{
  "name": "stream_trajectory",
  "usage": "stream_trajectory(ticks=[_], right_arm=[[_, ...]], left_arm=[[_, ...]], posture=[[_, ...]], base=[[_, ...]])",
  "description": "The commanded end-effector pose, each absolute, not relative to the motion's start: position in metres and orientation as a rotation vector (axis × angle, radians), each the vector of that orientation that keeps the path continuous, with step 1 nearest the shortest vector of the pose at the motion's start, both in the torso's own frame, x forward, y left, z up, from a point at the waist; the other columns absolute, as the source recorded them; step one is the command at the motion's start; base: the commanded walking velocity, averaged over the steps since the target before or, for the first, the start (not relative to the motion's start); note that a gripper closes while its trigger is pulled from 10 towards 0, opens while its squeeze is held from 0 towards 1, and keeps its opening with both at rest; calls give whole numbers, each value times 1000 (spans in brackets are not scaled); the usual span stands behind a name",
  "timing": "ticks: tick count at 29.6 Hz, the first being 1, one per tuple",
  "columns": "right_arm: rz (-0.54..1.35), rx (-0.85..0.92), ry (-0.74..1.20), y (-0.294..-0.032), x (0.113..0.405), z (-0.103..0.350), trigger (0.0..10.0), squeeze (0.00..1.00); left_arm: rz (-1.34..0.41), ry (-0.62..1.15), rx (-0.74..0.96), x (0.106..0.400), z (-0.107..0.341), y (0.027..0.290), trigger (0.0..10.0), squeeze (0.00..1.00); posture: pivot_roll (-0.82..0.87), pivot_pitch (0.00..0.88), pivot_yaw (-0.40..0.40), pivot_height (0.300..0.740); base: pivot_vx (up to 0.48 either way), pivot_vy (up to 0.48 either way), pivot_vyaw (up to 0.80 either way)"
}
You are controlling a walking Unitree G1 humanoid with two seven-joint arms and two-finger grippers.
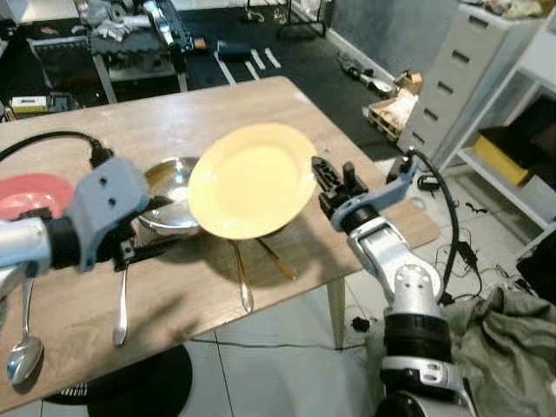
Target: Setting the table
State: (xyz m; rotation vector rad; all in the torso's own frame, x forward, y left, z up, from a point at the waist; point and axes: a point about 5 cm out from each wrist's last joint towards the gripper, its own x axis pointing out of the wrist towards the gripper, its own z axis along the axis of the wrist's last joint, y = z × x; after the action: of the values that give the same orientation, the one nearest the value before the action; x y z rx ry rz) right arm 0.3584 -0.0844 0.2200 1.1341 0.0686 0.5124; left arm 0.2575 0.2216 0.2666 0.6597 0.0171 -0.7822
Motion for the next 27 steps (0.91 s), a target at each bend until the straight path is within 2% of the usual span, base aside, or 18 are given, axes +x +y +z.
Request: stream_trajectory(ticks=[1,8,9,10,11,12,21,22,23,27], right_arm=[[605,1289,232,-16,338,202,10000,0],[612,1208,309,0,333,192,10000,0],[610,1199,313,1,333,192,10000,31],[606,1193,316,1,333,192,10000,141],[598,1191,316,1,333,191,10000,835],[591,1189,315,1,334,191,10000,1000],[548,1235,249,-11,341,197,10000,1000],[546,1240,228,-15,342,199,10000,886],[545,1244,192,-21,344,204,10000,0],[542,1200,112,-34,347,212,10000,0]], left_arm=[[-789,13,661,254,268,219,10000,0],[-779,-5,637,257,262,210,10000,0],[-779,-7,631,257,261,209,10000,0],[-780,-10,627,258,260,208,10000,0],[-780,-13,624,259,260,206,10000,0],[-780,-17,621,259,259,205,10000,0],[-792,-30,601,263,255,196,10000,0],[-794,-32,598,264,255,195,10000,0],[-797,-36,594,264,255,194,10000,0],[-799,-40,592,265,255,192,10000,0]], posture=[[183,72,20,740],[176,58,8,740],[175,57,7,740],[175,57,7,740],[173,55,6,740],[172,54,6,740],[166,53,5,740],[161,54,6,740],[158,55,6,740],[155,59,10,740]], base=[[0,0,0],[0,0,0],[0,0,0],[0,0,0],[0,0,0],[0,0,0],[0,0,0],[0,0,0],[0,0,0],[0,0,0]])
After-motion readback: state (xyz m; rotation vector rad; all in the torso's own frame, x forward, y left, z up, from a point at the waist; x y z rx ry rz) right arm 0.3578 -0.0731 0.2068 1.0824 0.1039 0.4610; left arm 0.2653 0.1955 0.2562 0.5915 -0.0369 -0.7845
